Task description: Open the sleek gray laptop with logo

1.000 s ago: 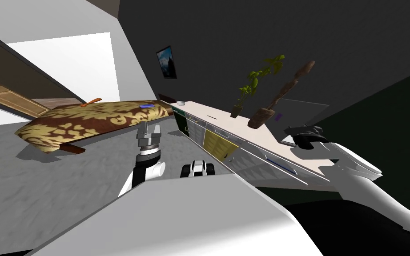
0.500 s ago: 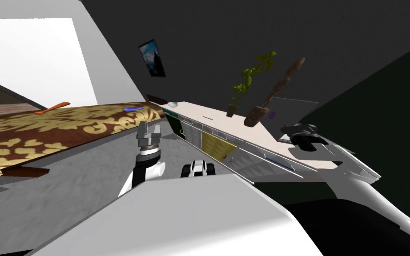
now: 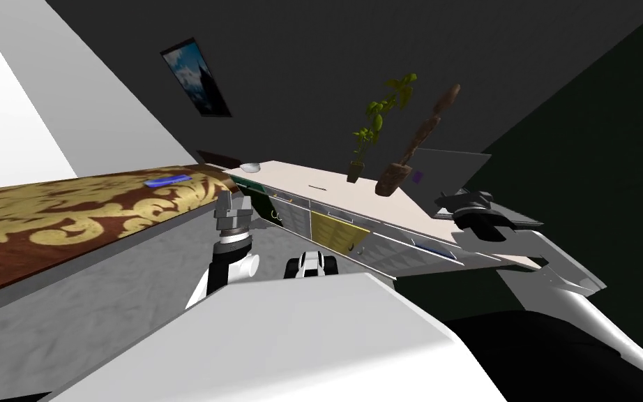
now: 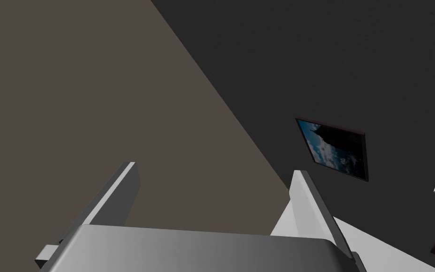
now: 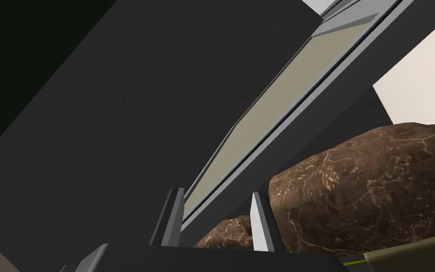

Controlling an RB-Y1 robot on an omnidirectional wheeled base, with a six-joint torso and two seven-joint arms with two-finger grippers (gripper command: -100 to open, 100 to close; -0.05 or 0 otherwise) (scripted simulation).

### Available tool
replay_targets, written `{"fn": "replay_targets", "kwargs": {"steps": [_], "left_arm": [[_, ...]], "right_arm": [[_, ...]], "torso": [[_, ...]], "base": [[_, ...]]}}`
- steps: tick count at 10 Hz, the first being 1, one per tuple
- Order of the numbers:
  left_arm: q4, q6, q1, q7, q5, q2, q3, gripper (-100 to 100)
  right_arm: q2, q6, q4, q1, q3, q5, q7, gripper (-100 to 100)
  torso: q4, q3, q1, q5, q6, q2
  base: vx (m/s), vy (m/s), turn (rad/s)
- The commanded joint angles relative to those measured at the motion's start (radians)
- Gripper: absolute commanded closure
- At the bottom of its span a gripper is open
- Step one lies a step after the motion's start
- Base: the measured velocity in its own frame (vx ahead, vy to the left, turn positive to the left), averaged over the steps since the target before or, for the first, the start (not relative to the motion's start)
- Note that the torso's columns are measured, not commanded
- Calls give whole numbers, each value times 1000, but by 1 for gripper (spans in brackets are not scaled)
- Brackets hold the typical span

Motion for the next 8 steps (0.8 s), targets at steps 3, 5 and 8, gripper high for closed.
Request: {"fn": "replay_targets", "kwargs": {"steps": [3,5,8], "left_arm": [[0,0,-1,0,0,0,0,0],[0,0,0,0,0,0,0,0],[0,0,0,0,0,0,0,0]], "right_arm": [[-3,-17,65,-77,25,25,18,100],[-10,-32,131,-144,48,51,16,100],[-10,-32,212,-221,48,51,16,100]], "torso": [[1,3,-4,-3,3,4],[1,1,-6,-3,6,0],[0,-2,-4,-3,8,-4]], "base": [[-77,-11,102],[-108,-44,53],[-75,-17,49]]}}
